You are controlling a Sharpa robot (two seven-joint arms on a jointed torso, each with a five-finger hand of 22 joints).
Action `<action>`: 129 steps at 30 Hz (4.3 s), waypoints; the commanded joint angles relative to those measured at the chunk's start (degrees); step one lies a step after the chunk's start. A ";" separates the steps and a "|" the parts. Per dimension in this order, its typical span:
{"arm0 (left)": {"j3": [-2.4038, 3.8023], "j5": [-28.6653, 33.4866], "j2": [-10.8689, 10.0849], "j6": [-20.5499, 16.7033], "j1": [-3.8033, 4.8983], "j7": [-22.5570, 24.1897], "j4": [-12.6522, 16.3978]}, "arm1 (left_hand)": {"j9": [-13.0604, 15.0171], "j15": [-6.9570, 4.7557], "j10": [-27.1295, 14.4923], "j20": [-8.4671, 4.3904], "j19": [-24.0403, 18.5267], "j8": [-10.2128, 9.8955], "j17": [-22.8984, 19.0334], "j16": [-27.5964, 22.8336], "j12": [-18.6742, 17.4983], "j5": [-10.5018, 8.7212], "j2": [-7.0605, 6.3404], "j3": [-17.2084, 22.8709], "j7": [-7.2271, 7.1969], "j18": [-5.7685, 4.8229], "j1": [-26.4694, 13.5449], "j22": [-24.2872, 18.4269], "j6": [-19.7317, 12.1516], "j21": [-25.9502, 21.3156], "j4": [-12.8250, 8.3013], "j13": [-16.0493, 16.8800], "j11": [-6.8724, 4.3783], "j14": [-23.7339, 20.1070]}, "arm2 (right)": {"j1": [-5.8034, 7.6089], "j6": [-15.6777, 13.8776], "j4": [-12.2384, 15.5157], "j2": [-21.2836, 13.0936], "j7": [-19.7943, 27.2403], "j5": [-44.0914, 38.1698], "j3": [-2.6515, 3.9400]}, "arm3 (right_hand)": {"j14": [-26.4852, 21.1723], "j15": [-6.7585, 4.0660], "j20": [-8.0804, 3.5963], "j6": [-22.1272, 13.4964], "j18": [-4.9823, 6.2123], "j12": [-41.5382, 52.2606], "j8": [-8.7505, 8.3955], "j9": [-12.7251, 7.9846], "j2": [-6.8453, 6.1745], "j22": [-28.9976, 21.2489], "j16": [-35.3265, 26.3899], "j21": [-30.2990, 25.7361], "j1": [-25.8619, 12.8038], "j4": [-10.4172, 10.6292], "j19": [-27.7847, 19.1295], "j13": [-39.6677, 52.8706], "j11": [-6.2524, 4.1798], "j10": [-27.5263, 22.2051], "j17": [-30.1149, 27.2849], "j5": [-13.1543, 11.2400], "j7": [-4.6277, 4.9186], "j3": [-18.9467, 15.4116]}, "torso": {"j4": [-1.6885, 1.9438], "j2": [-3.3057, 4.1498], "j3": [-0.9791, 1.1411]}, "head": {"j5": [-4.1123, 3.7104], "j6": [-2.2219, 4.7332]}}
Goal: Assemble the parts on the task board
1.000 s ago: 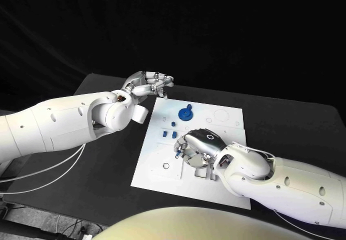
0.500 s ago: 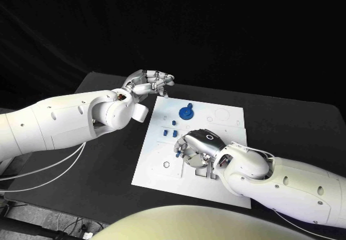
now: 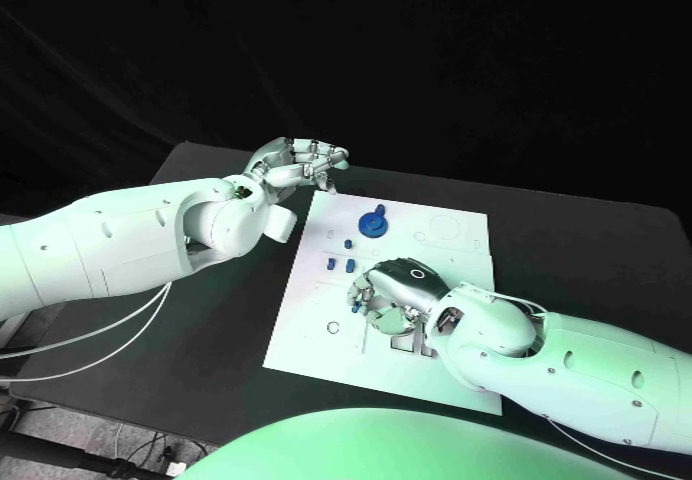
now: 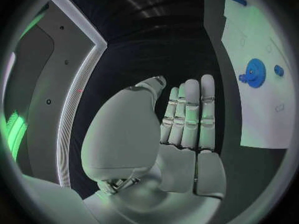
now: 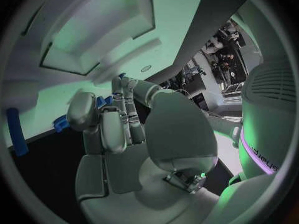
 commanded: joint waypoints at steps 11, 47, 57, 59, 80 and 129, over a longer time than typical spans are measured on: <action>0.06 -0.18 0.11 1.53 0.05 0.43 -0.06 | -0.09 0.39 -0.31 0.27 0.21 -0.24 0.14 -0.18 -0.44 0.14 0.12 -0.07 0.04 0.71 0.49 -0.11 -0.66 -0.34 -0.11 0.02 0.28 -0.03 | -0.55 3.53 -0.06 0.53 -0.25 -1.67 -0.33 | 0.69 0.15 0.32 -0.81 -0.45 -0.81 -0.13 0.17 -0.68 -0.35 -0.09 -0.50 -1.71 0.70 -0.20 -0.02 0.03 -0.90 -1.38 -0.22 0.28 -1.00 | 0.00 0.00 -0.03 | 0.05 -0.02; 0.05 -0.16 -0.30 2.10 0.04 0.27 -0.44 | -0.11 0.43 -0.44 0.32 0.22 -0.30 0.17 -0.17 -0.50 0.13 0.19 -0.13 0.08 0.72 0.45 -0.15 -0.80 -0.41 -0.03 0.05 0.32 -0.08 | 7.87 5.64 5.89 -16.93 -2.54 7.26 1.39 | -0.28 2.65 2.70 -8.02 0.56 -4.09 -4.55 -0.95 -5.60 -3.50 -0.09 -5.80 -4.64 3.11 -2.78 -2.95 2.92 -12.53 -3.00 0.40 2.34 -5.00 | -0.50 -0.31 0.02 | -2.20 1.84; 0.04 -0.11 -0.20 2.29 0.03 0.26 -0.62 | -0.11 0.47 -0.46 0.36 0.24 -0.32 0.21 -0.15 -0.50 0.04 0.16 -0.30 0.12 0.72 0.22 -0.19 -0.85 -0.47 0.15 0.09 0.36 -0.08 | 8.57 10.61 4.47 -16.91 -2.70 6.64 1.39 | -0.31 2.61 2.69 -8.32 0.61 -3.49 -4.76 -0.92 -5.61 -3.77 0.01 -6.33 -4.09 3.42 -2.83 -2.81 2.80 -13.34 -2.93 0.16 2.09 -6.99 | -0.40 -0.19 0.00 | -2.24 1.87; 0.04 -0.10 -0.22 2.28 0.03 0.25 -0.63 | -0.11 0.47 -0.46 0.36 0.24 -0.32 0.21 -0.15 -0.50 0.04 0.16 -0.30 0.12 0.72 0.22 -0.19 -0.85 -0.47 0.15 0.09 0.36 -0.08 | 8.58 11.00 4.35 -16.73 -2.74 6.58 1.36 | -0.26 2.56 2.65 -8.15 0.57 -3.15 -4.69 -0.87 -5.36 -3.66 0.07 -6.21 -3.81 3.45 -2.67 -2.75 2.71 -13.09 -2.82 0.08 2.00 -7.16 | -0.38 -0.18 -0.02 | -2.29 1.81; 0.03 -0.09 -0.57 2.33 0.04 0.10 -0.43 | -0.09 0.48 -0.46 0.39 0.27 -0.29 0.24 -0.13 -0.48 0.01 0.20 -0.37 0.08 0.73 0.23 -0.22 -0.85 -0.52 0.19 0.14 0.34 -0.09 | 7.73 10.06 2.70 -13.28 -2.36 6.82 1.09 | 0.58 2.09 2.22 -6.07 -0.21 -0.19 -4.17 -0.55 -2.85 -1.00 1.48 -2.94 -2.89 4.84 0.06 -2.69 2.20 -8.51 0.01 -0.58 2.07 -5.93 | -0.39 -0.22 -0.06 | -2.24 1.38; 0.03 -0.09 0.10 2.47 0.03 -0.36 -1.29 | -0.07 0.44 -0.46 0.39 0.34 -0.25 0.29 -0.10 -0.46 0.05 0.47 -0.27 0.04 0.76 0.52 -0.26 -0.82 -0.57 0.12 0.21 0.29 -0.09 | 11.36 2.14 10.81 -15.90 -3.06 8.36 1.48 | 1.29 0.13 0.36 -0.82 -0.95 2.13 -0.07 2.17 1.18 2.39 2.87 0.53 2.36 2.31 2.21 -1.25 -0.05 -1.89 3.13 -6.43 0.28 -0.73 | -0.43 -0.41 -0.06 | -1.64 1.38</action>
